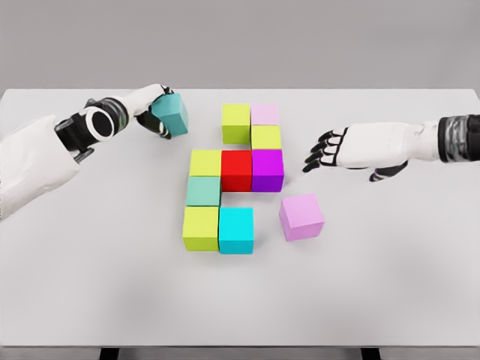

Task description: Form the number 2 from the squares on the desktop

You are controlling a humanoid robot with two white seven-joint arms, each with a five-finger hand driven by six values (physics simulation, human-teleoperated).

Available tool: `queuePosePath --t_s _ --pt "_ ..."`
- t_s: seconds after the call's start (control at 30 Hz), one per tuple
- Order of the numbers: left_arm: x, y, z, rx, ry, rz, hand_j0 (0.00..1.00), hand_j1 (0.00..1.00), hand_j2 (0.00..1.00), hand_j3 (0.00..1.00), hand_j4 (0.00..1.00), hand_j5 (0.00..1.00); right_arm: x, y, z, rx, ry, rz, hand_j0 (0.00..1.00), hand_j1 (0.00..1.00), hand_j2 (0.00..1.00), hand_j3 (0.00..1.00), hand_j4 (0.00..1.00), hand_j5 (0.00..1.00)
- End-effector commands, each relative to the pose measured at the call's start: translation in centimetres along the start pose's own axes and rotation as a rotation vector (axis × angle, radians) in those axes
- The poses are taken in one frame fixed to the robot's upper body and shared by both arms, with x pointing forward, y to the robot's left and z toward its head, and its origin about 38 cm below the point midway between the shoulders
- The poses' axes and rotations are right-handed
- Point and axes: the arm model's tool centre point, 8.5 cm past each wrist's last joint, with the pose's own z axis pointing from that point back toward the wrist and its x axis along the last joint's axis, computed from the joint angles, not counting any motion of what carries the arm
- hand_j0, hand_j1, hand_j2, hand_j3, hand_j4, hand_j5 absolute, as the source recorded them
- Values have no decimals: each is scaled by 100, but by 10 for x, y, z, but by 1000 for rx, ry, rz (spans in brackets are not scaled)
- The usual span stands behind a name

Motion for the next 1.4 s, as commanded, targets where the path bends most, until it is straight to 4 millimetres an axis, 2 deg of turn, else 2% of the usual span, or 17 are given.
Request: queuePosePath --t_s 0.0,0.07,0.17,0.3,0.37,0.57,0.73,0.9,0.93,0.97,1.03,1.2,1.37 --pt "11 -5 -2 -7 -19 -5 51 51 51 51 51 51 -23 13 19 15 78 -54 100 100 100 100 100 100" --pt "15 -6 -3 2 -25 -32 51 51 51 51 51 51 -19 24 17 50 71 -59 100 100 100 100 100 100" --pt "26 -2 -2 8 -20 -39 51 51 51 51 51 51 -7 40 5 125 47 -20 100 100 100 100 100 100" --pt "43 -9 -5 -2 -33 -39 51 51 51 51 51 51 3 48 -3 176 28 26 100 100 100 100 100 100" --pt "52 -13 -7 2 -34 -60 51 51 51 51 51 51 11 45 -7 182 10 63 100 100 100 100 100 100" --pt "53 -12 -8 13 -25 -74 51 51 51 51 51 51 36 40 -18 180 -59 113 100 100 100 100 100 100" --pt "55 -13 -8 10 -32 -75 52 52 52 52 52 52 45 38 -16 176 -77 130 100 100 100 100 100 100" --pt "54 -14 -8 11 -35 -74 58 58 58 58 58 58 46 38 -17 174 -80 130 100 100 100 100 100 100" --pt "53 -13 -8 13 -34 -72 68 68 68 68 68 68 46 38 -18 172 -83 129 100 100 100 100 100 100" --pt "53 -13 -8 13 -34 -72 70 70 70 70 70 70 47 37 -19 169 -86 128 100 100 100 100 100 100" --pt "54 -13 -8 12 -37 -72 72 72 72 72 72 72 51 39 -26 163 -106 123 100 100 100 100 100 100" --pt "59 -16 -9 6 -48 -70 81 81 81 81 81 81 52 39 -27 161 -108 122 100 100 100 100 100 100" --pt "59 -18 -10 3 -48 -71 85 85 85 85 85 85 57 43 -34 166 -132 115 100 100 100 100 100 100"
